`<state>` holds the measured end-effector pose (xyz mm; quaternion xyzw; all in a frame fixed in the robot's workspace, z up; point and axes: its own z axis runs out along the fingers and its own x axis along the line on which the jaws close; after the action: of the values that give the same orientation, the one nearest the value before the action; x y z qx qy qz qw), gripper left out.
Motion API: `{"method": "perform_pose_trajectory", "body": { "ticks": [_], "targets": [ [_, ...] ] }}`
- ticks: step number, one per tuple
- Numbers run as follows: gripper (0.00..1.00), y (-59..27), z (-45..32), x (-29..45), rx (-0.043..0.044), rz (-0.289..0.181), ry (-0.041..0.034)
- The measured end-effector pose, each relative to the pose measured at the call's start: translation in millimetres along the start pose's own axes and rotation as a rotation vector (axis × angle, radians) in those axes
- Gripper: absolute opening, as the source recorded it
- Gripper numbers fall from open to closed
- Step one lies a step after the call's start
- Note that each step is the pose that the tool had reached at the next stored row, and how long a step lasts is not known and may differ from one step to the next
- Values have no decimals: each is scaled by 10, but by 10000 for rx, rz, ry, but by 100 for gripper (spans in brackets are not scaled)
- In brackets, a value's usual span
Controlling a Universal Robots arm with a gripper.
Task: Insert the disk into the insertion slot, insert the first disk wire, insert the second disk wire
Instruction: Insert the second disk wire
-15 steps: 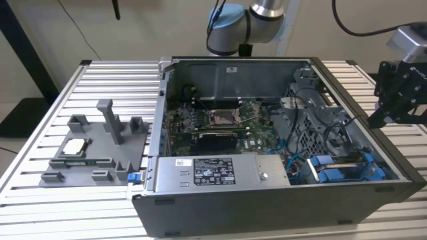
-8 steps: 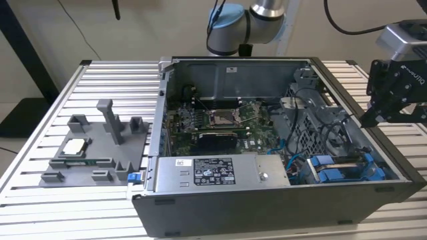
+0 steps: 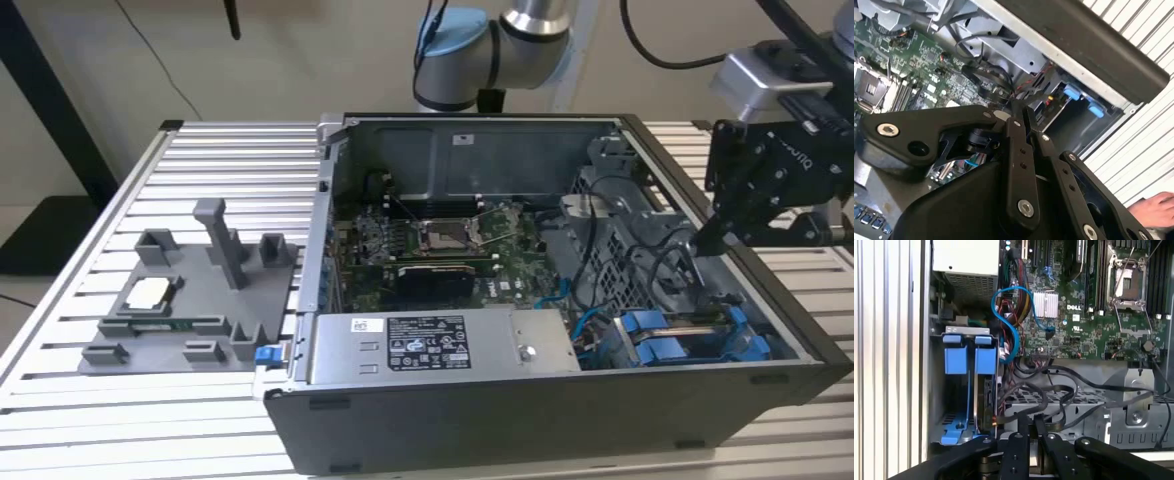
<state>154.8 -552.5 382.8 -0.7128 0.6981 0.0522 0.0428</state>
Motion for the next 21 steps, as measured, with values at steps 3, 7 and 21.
{"method": "perform_pose_trajectory", "body": {
  "ticks": [3, 7, 21],
  "targets": [
    [16, 115, 1, -2, 46, -7, 0],
    [16, 259, 3, -4, 115, -17, 2],
    [16, 373, 5, -4, 211, -34, 15]
  ]
}}
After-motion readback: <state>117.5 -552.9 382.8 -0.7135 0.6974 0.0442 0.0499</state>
